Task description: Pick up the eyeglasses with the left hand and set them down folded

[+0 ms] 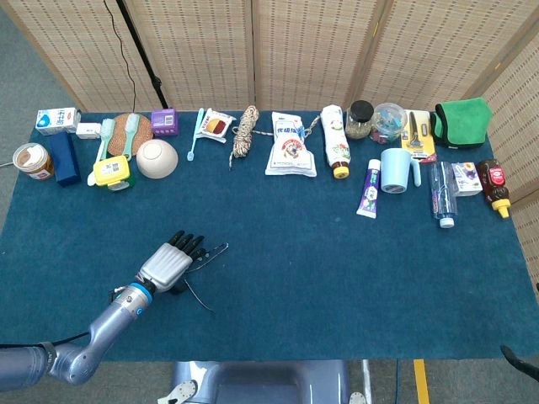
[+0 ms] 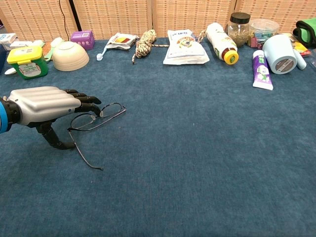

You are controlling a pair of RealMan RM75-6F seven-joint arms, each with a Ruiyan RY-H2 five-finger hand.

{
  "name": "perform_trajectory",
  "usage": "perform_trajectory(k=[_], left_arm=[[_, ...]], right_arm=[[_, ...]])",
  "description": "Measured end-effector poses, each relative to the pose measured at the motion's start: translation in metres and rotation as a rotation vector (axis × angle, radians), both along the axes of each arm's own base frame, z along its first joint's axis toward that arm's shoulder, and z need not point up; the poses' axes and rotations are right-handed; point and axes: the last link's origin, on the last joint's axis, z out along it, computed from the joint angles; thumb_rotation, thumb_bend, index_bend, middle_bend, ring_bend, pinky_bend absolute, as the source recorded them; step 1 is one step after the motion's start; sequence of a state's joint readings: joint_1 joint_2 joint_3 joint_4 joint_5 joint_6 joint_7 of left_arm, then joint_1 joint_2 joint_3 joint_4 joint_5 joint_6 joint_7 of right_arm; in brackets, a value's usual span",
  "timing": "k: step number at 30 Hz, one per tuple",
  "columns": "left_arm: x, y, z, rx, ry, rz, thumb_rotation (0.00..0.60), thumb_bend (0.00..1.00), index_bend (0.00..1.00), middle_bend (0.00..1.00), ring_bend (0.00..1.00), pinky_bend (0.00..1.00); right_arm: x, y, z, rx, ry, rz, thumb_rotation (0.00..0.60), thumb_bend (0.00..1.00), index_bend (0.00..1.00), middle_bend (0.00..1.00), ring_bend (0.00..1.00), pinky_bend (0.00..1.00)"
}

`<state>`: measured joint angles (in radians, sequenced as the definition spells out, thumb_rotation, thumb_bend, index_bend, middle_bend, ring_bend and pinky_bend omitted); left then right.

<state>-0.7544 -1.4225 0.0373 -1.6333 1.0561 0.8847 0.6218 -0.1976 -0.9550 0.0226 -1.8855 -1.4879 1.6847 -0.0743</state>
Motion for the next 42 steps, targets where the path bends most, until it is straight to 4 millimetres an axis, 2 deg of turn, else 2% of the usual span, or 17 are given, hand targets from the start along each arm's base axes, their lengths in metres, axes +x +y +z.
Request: perform_trajectory(k=[11,22,29,35,38,40,42], left_arm=[[0.000,0.002,0.001,0.010,-0.002,0.002,0.491,0.28,0.37,0.00,0.00,0.00],[0.002,-0.002,0.004,0.016,-0.011,-0.014,0.492,0.28,0.51,0.00,0.00,0.00],[0.001,-0.004,0.007,0.021,-0.009,-0.018,0.491,0.28,0.52,0.00,0.00,0.00],[0.003,-0.001,0.008,0.029,-0.011,-0.021,0.490,0.28,0.44,0.00,0.00,0.00],[0.004,0.001,0.008,0.037,-0.007,-0.027,0.492,0.28,0.28,0.00,0.00,0.00],[0.004,0.001,0.009,0.038,-0.001,-0.028,0.491,0.28,0.13,0.00,0.00,0.00],[0.005,0.000,0.012,0.043,-0.004,-0.026,0.491,0.28,0.04,0.00,0.00,0.00]], right_arm=[[0.000,-0.001,-0.001,0.001,-0.002,0.000,0.600,0.00,0.03,0.00,0.00,0.02],[0.000,-0.001,-0.002,0.006,-0.003,-0.001,0.600,0.00,0.03,0.00,0.00,0.02],[-0.001,-0.001,-0.002,0.008,-0.006,0.000,0.600,0.00,0.03,0.00,0.00,0.02],[-0.002,0.000,-0.002,0.005,-0.006,-0.003,0.600,0.00,0.03,0.00,0.00,0.02],[-0.002,0.000,-0.001,0.003,-0.007,-0.003,0.600,0.00,0.03,0.00,0.00,0.02],[-0.002,0.000,-0.001,0.001,-0.008,-0.001,0.600,0.00,0.03,0.00,0.00,0.02],[-0.002,0.000,-0.001,0.000,-0.009,0.000,0.600,0.00,0.03,0.00,0.00,0.02]])
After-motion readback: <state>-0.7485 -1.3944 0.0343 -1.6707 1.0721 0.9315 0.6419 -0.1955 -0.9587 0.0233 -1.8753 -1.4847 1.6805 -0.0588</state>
